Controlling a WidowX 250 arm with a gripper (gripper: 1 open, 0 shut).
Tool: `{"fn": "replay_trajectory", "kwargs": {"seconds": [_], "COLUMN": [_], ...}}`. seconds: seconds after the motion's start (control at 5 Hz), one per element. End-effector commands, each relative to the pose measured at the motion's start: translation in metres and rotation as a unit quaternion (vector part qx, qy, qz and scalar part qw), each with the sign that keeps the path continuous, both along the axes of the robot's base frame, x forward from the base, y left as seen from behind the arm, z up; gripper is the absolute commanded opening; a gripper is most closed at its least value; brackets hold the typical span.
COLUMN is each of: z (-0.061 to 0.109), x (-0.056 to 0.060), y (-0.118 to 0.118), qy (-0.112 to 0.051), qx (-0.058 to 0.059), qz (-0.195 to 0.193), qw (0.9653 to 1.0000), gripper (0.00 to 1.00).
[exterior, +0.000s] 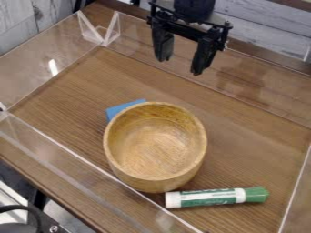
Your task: Put the blue block in the brown bowl
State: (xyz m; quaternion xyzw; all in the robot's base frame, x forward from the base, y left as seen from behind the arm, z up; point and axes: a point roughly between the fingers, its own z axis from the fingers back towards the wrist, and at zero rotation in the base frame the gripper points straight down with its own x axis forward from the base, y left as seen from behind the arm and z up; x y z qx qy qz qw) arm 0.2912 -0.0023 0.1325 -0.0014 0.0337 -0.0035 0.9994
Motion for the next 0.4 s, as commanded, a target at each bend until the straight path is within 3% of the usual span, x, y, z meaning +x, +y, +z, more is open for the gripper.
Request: {"fn": "replay_trajectory", "kwargs": {"seconds": [0.0, 0.2], "z": [-0.006, -0.008], "x": [-0.003, -0.015], "y": [0.002, 0.013], "qy": [0.007, 0.005], "qx": [0.0, -0.001], "qz": [-0.011, -0.053], "qw": [0.9999, 0.9986], "gripper": [1.0, 1.0]}}
